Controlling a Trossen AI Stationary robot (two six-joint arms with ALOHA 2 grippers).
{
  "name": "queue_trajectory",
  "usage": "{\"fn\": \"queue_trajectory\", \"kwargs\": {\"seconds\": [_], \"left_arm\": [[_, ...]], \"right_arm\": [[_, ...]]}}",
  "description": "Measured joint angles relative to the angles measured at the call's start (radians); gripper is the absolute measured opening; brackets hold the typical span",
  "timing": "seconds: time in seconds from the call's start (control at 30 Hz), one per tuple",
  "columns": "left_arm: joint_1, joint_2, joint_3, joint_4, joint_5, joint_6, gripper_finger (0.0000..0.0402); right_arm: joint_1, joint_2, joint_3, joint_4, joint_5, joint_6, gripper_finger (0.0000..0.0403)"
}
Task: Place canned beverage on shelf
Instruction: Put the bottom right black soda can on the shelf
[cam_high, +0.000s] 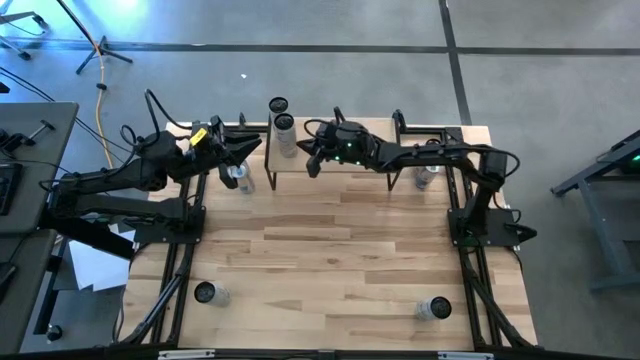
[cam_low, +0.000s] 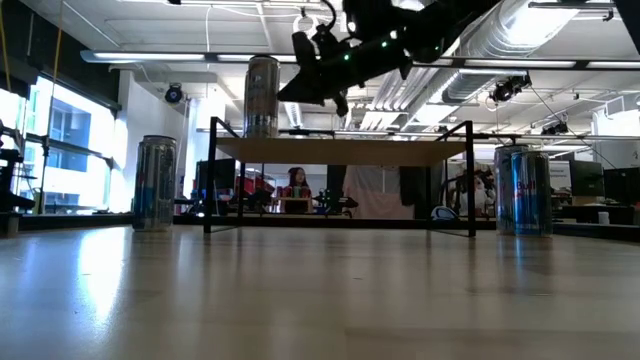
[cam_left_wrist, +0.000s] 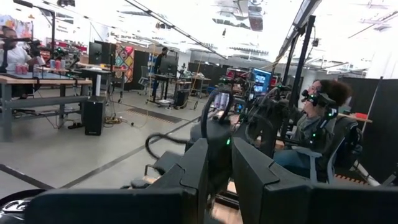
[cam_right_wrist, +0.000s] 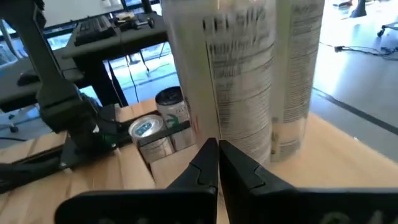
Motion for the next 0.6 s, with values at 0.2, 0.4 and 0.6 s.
{"fn": "queue_trajectory", "kwargs": {"seconds": [0.2, 0.4, 0.6], "left_arm": [[0.000, 0.000, 0.000, 0.000, -0.001, 0.000, 0.0049], [0.000, 0.000, 0.000, 0.000, -0.001, 0.000, 0.0049], [0.004, 0.000, 0.000, 0.000, -0.001, 0.000, 0.0049]], "right_arm": [[0.000, 0.025, -0.002, 0.016, 0.032, 0.014, 0.0000], [-0.005, 0.028, -0.002, 0.024, 0.042, 0.001, 0.0000], [-0.011, 0.028, -0.002, 0.037, 0.041, -0.003, 0.0000]]}}
